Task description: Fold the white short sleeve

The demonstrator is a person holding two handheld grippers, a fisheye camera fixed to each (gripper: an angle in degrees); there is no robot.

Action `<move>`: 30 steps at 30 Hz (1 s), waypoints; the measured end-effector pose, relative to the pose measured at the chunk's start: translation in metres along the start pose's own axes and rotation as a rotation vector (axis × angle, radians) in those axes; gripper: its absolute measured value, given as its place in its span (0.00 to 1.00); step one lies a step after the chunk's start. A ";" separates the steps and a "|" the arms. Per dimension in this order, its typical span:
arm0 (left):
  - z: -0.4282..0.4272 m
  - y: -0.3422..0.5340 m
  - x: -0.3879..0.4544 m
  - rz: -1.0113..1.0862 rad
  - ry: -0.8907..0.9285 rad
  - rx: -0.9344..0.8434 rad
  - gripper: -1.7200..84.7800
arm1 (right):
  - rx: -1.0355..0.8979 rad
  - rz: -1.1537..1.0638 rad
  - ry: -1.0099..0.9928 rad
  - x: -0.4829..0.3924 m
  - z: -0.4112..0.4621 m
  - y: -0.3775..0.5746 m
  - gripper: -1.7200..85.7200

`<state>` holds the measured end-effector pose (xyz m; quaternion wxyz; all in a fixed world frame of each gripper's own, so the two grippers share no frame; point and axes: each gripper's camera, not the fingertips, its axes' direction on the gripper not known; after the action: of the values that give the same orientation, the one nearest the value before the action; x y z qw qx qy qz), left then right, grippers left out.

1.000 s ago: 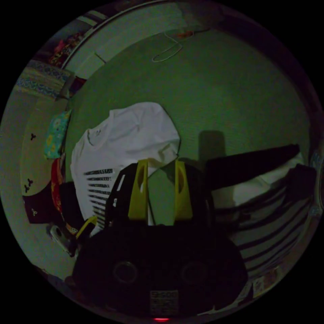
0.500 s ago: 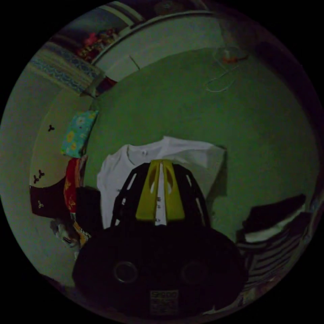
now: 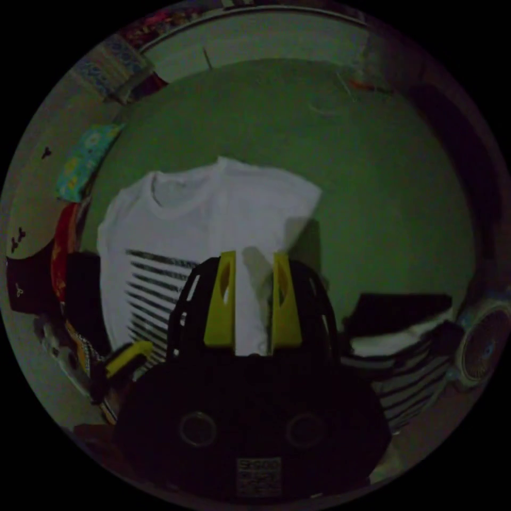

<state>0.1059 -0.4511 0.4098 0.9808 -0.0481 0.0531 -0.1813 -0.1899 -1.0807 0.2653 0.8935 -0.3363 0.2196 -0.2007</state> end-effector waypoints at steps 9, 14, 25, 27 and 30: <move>-0.032 0.015 -0.013 -0.007 -0.002 0.007 0.01 | -0.054 -0.090 0.130 -0.055 0.054 0.028 0.02; -0.059 0.026 -0.025 -0.027 0.001 0.020 0.01 | -0.080 -0.041 0.090 -0.065 0.067 0.031 0.01; -0.163 0.064 -0.086 -0.137 -0.176 0.164 0.01 | 0.181 -0.203 0.060 -0.222 0.060 0.039 0.06; -0.184 0.071 -0.106 -0.192 -0.210 0.199 0.01 | 0.157 -0.367 -0.005 -0.298 0.075 0.031 0.07; -0.217 0.085 -0.142 -0.297 -0.224 0.249 0.01 | 0.150 -0.537 -0.025 -0.394 0.100 0.018 0.07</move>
<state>-0.0229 -0.3369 0.1973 0.9414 0.0464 -0.0866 -0.3226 -0.4580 -0.8174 0.4221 0.8332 -0.3181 0.0961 -0.4420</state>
